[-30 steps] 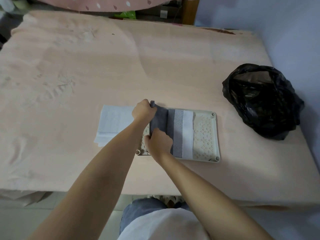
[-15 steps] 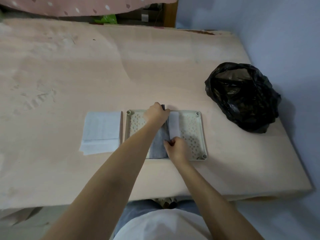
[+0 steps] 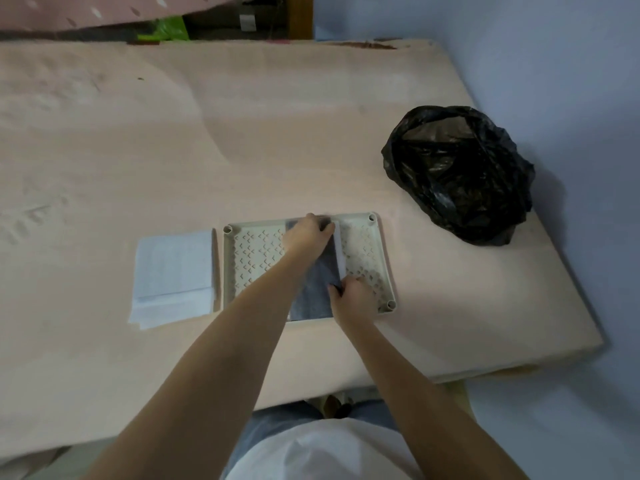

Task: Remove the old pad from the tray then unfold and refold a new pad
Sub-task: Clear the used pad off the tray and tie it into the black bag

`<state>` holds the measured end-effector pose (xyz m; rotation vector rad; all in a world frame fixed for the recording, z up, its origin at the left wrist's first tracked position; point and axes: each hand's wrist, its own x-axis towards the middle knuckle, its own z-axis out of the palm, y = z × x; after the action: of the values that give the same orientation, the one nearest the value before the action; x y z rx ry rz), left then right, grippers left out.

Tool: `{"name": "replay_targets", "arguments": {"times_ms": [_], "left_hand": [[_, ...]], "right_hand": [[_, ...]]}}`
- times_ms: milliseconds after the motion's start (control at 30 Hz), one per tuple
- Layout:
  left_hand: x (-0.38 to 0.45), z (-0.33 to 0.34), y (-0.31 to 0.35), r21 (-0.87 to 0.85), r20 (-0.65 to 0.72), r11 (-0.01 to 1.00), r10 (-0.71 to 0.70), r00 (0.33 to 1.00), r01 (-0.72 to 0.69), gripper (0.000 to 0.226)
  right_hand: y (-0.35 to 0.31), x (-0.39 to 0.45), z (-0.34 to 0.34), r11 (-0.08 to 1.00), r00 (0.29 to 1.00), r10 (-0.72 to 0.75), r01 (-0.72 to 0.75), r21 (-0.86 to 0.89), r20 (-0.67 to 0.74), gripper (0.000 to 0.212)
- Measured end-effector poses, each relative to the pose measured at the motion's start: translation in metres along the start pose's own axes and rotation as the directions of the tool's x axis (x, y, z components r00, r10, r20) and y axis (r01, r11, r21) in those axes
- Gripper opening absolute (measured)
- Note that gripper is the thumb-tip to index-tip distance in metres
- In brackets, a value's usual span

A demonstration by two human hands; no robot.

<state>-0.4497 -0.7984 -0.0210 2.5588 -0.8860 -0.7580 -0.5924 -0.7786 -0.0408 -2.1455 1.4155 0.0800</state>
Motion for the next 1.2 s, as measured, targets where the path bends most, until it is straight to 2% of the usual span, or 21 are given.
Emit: {"name": "replay_targets", "arguments": {"times_ms": [67, 100, 133, 167, 200, 233, 300, 367, 433, 533, 600, 767, 1033, 1200], "left_hand": [[-0.003, 0.005, -0.015, 0.136, -0.07, 0.97, 0.211, 0.975, -0.2, 0.038], [-0.004, 0.008, -0.025, 0.232, -0.124, 0.911, 0.375, 0.919, -0.34, 0.036], [-0.006, 0.011, -0.035, 0.313, -0.16, 0.828, 0.528, 0.834, -0.465, 0.035], [-0.007, 0.013, -0.043, 0.376, -0.181, 0.748, 0.638, 0.749, -0.546, 0.037], [-0.009, 0.017, -0.051, 0.431, -0.16, 0.688, 0.694, 0.701, -0.583, 0.041], [-0.011, 0.02, -0.057, 0.474, -0.085, 0.655, 0.7, 0.71, -0.589, 0.048], [-0.014, 0.03, -0.065, 0.541, 0.057, 0.639, 0.62, 0.782, -0.546, 0.06], [-0.012, 0.038, -0.068, 0.572, 0.076, 0.649, 0.568, 0.82, -0.502, 0.064], [-0.012, 0.042, -0.064, 0.57, 0.072, 0.656, 0.561, 0.825, -0.495, 0.065], [-0.012, 0.049, -0.059, 0.552, 0.077, 0.648, 0.586, 0.806, -0.524, 0.067], [-0.012, 0.053, -0.059, 0.547, 0.075, 0.648, 0.594, 0.801, -0.531, 0.067], [-0.011, 0.055, -0.061, 0.46, 0.034, 0.707, 0.591, 0.806, -0.538, 0.065], [-0.014, 0.05, -0.059, 0.44, 0.023, 0.732, 0.569, 0.822, -0.52, 0.066], [-0.021, 0.034, -0.081, 0.469, -0.025, 0.758, 0.525, 0.851, -0.453, 0.072]], "right_hand": [[0.003, 0.001, 0.001, 0.998, 1.0, -0.002, 0.002, 0.061, 0.01, 0.031], [0.005, 0.002, 0.002, 0.995, 1.0, -0.009, 0.008, 0.1, 0.008, 0.028], [0.007, 0.002, 0.003, 0.991, 1.0, -0.018, 0.018, 0.134, 0.0, 0.024], [0.009, 0.003, 0.003, 0.987, 1.0, -0.019, 0.02, 0.162, -0.007, 0.019], [0.011, 0.003, 0.003, 0.981, 1.0, -0.012, 0.015, 0.193, -0.015, 0.014], [0.012, 0.003, 0.004, 0.975, 1.0, 0.0, 0.005, 0.223, -0.021, 0.014], [0.013, 0.001, 0.006, 0.974, 0.999, -0.007, 0.018, 0.227, -0.046, 0.017], [0.013, 0.0, 0.007, 0.985, 0.987, -0.092, 0.11, 0.135, -0.131, 0.018], [0.012, 0.003, 0.004, 0.968, 0.954, -0.243, 0.249, 0.013, -0.174, 0.032], [0.006, 0.021, 0.003, 0.858, 0.863, -0.499, 0.481, -0.18, -0.071, 0.051], [0.0, 0.039, 0.004, 0.782, 0.824, -0.567, 0.546, -0.301, 0.023, 0.055], [0.001, 0.073, 0.009, 0.68, 0.794, -0.586, 0.59, -0.435, 0.162, 0.061], [0.004, 0.072, 0.015, 0.765, 0.838, -0.54, 0.53, -0.367, 0.084, 0.061], [0.002, 0.071, 0.006, 0.687, 0.772, -0.618, 0.622, -0.374, 0.149, 0.057]]}}
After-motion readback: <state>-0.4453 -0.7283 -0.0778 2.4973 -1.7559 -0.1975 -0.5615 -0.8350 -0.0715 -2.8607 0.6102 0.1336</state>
